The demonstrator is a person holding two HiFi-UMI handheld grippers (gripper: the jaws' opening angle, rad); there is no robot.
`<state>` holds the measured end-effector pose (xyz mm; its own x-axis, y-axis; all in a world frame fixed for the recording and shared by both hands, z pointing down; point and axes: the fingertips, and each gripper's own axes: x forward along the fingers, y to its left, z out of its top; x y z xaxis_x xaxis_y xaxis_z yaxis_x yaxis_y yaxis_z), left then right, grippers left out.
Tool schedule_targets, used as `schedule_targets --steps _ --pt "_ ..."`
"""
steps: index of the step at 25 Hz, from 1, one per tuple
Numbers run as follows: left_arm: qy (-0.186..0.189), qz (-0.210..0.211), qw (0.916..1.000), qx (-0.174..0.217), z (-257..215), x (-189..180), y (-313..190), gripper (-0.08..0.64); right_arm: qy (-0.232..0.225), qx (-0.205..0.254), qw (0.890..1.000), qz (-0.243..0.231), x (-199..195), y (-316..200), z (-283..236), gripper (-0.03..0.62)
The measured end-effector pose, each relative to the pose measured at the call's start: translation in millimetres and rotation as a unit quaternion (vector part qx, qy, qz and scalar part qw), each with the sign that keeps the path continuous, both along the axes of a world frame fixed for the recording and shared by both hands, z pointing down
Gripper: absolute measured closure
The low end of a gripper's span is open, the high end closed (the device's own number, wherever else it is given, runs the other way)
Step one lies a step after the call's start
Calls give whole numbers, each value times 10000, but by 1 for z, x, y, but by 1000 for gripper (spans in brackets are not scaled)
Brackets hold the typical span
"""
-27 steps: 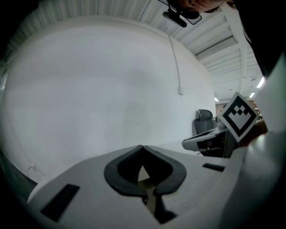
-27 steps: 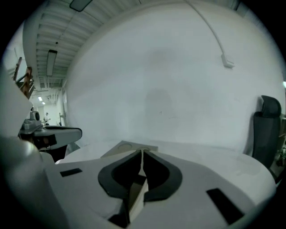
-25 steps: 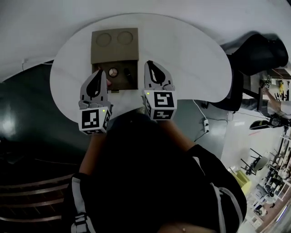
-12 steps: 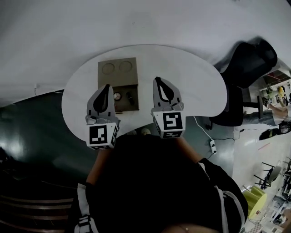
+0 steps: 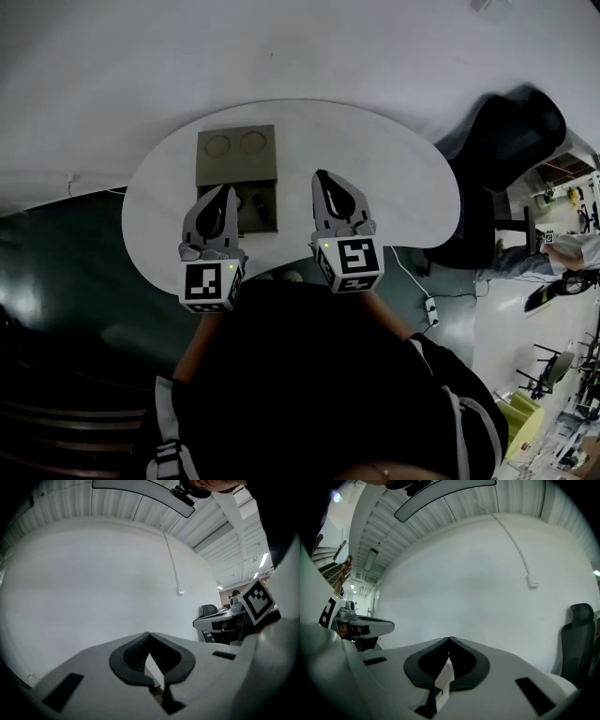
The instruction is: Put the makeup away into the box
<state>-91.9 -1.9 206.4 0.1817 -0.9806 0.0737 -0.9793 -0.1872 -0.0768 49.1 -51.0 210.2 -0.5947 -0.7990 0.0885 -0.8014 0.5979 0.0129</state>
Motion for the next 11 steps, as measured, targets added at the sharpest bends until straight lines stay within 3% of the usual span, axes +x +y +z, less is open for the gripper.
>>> schedule_targets --steps 11 --pt "16 -78 9999 -72 9 17 0 554 14 -72 9996 -278 10 -1 10 569"
